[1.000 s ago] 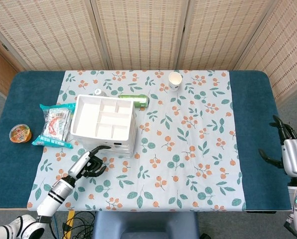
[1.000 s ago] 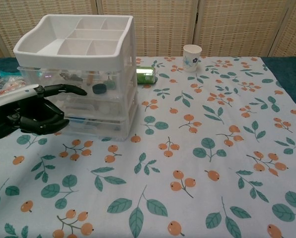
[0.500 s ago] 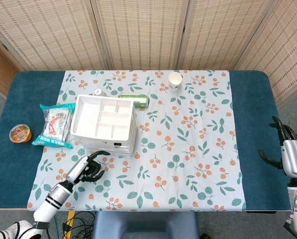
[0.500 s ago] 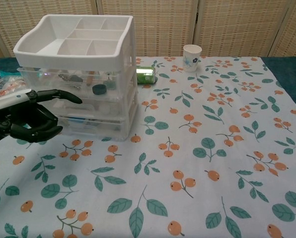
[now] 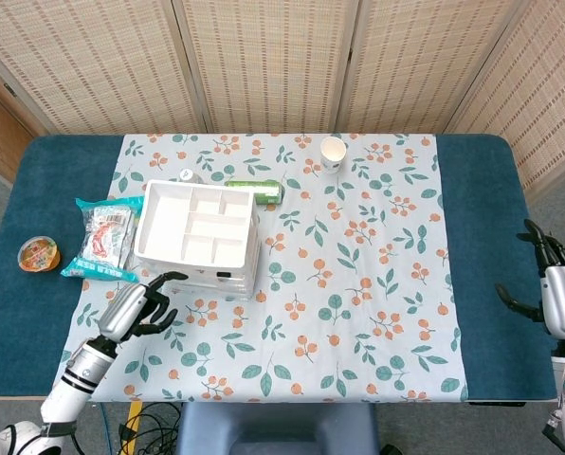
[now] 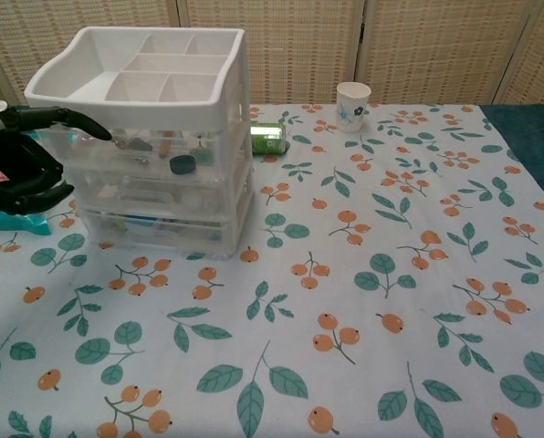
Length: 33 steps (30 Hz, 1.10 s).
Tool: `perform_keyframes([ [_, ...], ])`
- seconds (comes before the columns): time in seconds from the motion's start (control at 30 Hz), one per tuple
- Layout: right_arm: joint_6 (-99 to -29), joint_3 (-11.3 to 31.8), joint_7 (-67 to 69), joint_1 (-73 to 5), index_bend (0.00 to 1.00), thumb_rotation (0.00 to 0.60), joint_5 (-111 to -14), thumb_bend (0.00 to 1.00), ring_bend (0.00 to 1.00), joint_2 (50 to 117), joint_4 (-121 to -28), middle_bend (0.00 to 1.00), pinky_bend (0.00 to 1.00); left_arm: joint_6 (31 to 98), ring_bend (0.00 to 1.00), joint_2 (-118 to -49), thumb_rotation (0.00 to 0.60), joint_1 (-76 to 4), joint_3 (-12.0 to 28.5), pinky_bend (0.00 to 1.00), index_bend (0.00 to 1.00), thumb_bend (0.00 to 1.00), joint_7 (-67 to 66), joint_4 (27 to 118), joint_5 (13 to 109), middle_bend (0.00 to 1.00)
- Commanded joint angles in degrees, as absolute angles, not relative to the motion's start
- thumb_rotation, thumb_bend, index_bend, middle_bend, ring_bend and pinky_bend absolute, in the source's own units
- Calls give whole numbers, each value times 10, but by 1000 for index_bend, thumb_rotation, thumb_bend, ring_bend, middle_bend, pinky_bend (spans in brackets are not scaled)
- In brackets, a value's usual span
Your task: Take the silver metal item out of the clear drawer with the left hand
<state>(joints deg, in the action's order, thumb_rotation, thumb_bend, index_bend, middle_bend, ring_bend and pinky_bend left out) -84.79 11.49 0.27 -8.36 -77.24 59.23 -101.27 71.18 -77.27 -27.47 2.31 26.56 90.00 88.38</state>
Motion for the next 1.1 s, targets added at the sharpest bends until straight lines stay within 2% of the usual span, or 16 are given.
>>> perform_keyframes([
  [0.03, -848, 114, 3, -83, 0, 600, -773, 259, 206, 593, -1013, 218, 364, 703, 910, -757, 600, -278, 33, 1000, 231, 421, 254, 914, 871, 879],
  [1.1, -844, 110, 15, -78, 0, 600, -770, 259, 206, 603, -998, 218, 363, 655, 910, -722, 600, -297, 44, 1000, 245, 422, 150, 947, 852, 879],
])
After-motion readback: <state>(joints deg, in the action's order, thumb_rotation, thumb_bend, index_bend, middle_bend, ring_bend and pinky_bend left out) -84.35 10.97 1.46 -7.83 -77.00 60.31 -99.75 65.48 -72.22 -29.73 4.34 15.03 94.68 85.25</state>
